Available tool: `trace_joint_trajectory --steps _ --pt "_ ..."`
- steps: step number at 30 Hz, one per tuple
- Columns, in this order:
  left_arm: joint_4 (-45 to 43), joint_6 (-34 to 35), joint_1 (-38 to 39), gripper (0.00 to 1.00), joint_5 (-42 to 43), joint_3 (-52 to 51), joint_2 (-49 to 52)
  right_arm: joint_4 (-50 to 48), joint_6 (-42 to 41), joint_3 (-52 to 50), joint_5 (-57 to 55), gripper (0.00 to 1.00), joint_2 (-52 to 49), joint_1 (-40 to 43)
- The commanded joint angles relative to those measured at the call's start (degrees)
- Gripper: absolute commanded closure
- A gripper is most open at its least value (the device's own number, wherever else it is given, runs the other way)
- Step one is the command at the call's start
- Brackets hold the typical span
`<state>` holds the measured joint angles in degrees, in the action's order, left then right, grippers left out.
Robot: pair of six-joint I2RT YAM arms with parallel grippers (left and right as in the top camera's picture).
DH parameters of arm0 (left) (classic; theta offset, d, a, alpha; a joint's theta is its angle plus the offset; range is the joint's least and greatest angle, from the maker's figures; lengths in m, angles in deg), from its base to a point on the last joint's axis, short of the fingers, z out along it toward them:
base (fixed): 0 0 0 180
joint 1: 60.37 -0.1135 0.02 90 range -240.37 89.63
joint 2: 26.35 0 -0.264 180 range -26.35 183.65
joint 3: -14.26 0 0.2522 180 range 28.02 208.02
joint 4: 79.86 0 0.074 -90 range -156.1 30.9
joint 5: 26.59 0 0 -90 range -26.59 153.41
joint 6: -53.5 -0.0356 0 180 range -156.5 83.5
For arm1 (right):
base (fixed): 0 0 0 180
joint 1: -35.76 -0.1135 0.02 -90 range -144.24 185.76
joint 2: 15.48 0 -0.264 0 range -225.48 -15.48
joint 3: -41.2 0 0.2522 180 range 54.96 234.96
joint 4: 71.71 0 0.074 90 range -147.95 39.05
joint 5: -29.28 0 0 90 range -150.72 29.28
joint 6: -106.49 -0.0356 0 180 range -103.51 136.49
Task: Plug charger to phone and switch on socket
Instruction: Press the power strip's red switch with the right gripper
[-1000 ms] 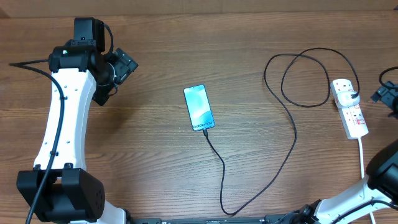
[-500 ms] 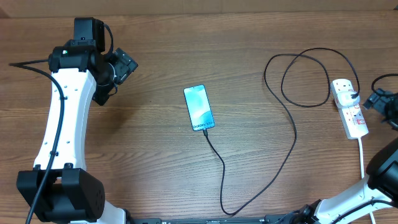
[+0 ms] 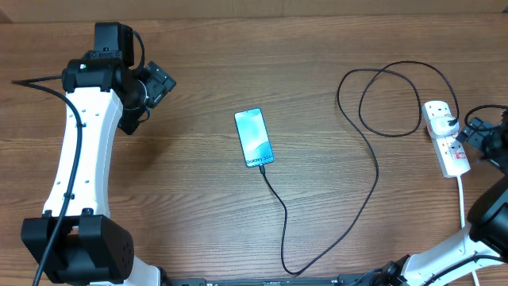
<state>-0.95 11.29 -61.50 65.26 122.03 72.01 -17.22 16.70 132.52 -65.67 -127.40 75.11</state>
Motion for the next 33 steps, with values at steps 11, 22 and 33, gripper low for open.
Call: trace_joint_trajectory --steps 11,22,33 --pt "0.2 -0.66 0.13 0.0 -0.81 0.81 -1.27 -2.97 0.26 -0.35 5.07 0.0 0.5 0.26" --pt "0.17 -0.66 0.13 0.0 -0.81 0.81 -1.27 -2.78 0.04 -0.35 5.07 0.0 -2.08 0.26" --pt "0.2 -0.66 0.13 0.0 -0.81 0.81 -1.27 -2.67 0.04 -0.35 4.98 0.0 -4.15 0.26"
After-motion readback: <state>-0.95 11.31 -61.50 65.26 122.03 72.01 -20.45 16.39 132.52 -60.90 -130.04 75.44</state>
